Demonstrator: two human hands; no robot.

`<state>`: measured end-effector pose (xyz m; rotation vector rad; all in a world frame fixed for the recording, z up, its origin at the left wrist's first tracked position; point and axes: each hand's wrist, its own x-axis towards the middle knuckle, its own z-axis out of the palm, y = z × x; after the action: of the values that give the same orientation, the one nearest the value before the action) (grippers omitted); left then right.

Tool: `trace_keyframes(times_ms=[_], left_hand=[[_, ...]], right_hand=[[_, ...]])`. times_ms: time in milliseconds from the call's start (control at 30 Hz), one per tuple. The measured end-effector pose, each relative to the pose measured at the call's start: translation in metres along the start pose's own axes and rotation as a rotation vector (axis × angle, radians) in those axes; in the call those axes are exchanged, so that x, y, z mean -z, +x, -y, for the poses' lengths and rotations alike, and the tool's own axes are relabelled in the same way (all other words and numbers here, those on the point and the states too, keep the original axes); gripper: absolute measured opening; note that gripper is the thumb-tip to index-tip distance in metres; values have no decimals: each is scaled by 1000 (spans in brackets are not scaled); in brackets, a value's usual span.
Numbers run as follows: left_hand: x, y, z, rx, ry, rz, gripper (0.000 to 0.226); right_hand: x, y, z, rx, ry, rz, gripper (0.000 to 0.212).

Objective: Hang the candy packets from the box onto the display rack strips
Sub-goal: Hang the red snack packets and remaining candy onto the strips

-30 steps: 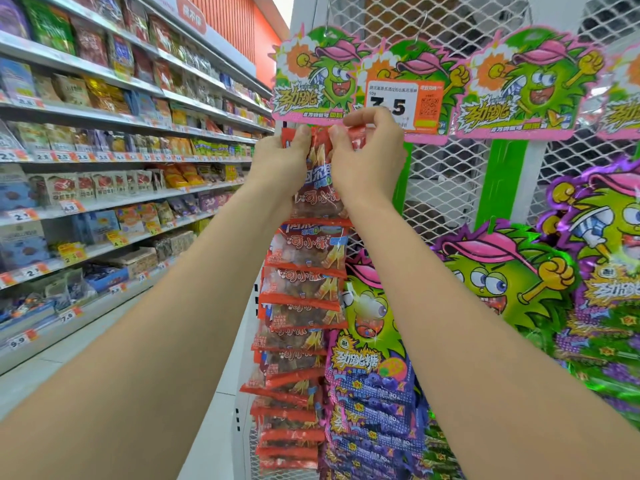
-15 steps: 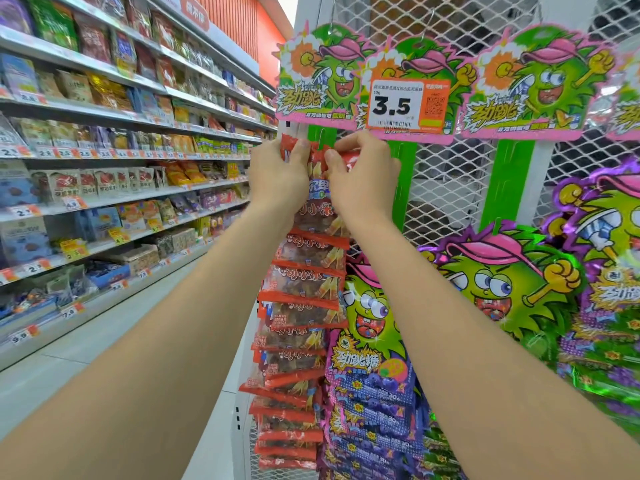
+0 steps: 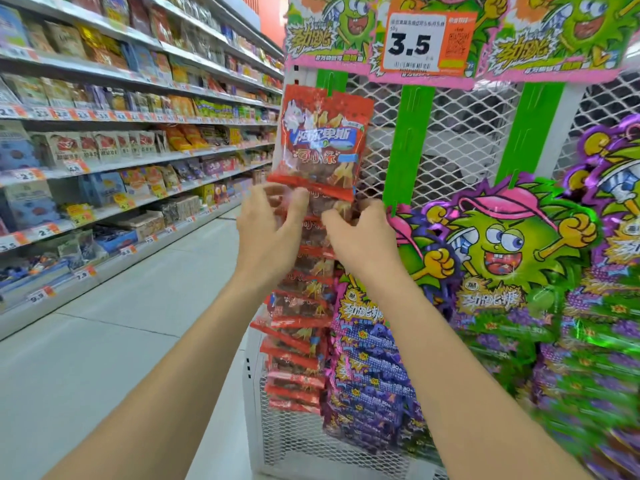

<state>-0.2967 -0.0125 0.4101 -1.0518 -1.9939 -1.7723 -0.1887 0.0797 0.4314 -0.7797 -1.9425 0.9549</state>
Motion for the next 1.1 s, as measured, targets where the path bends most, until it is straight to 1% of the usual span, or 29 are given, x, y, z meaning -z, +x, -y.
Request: trace_keyframes(times_ms=[33, 67, 167, 200, 233, 267, 333, 400, 433, 467, 500, 567, 633, 700, 733, 800, 833, 900, 1000, 1033, 1100], left_hand=[[-1, -2, 5, -12, 22, 11, 46], [-1, -5, 8, 2, 28, 25, 52], [2, -7, 17, 166, -15, 72, 68], [4, -8, 22, 220, -33, 91, 71], [7, -9, 26, 252, -45, 114, 74], [9, -12, 30, 261, -38, 138, 74], [13, -20, 38, 246, 20, 163, 72], [16, -27, 45, 259, 48, 154, 71], [16, -32, 49, 274, 29, 149, 69], [17, -36, 53, 295, -14, 155, 67], [19, -41, 56, 333, -64, 172, 67], [22, -50, 64, 433, -146, 222, 73], [28, -56, 72, 485, -154, 283, 86], [36, -58, 77, 503, -167, 325, 99], [38, -58, 79, 525, -179, 334, 98], [39, -61, 78, 529, -195, 356, 81], [37, -63, 77, 511, -201, 364, 72], [33, -67, 77, 481, -219, 376, 65], [29, -71, 79, 478, -273, 381, 65], [29, -73, 80, 475, -268, 350, 69], [30, -73, 84, 466, -205, 257, 85]], right_hand=[[-1, -1, 1, -38, -2, 39, 62], [-2, -1, 2, -59, -19, 77, 61], [-11, -10, 2, -20, -127, 163, 38], [-16, -15, 0, 10, -165, 162, 35], [-21, -20, -4, 42, -192, 148, 36], [-25, -26, -6, 67, -202, 123, 40], [-33, -37, -14, 65, -123, 98, 54], [-39, -51, -19, -18, -6, 123, 80], [-43, -58, -21, -59, 26, 135, 91], [-47, -64, -25, -74, 47, 136, 98], [-51, -69, -27, -90, 61, 138, 100], [-57, -74, -33, -111, 70, 159, 95], [-60, -78, -40, -87, 41, 164, 82], [-61, -86, -49, -45, 25, 116, 70], [-63, -91, -55, -40, 17, 83, 68], [-66, -103, -66, -66, 19, 53, 74], [-69, -109, -71, -89, 30, 73, 78], [-76, -121, -78, -121, 58, 137, 86], [-84, -127, -87, -128, 72, 173, 89], [-85, -128, -90, -135, 56, 190, 88], [-84, -131, -93, -139, 9, 208, 84]])
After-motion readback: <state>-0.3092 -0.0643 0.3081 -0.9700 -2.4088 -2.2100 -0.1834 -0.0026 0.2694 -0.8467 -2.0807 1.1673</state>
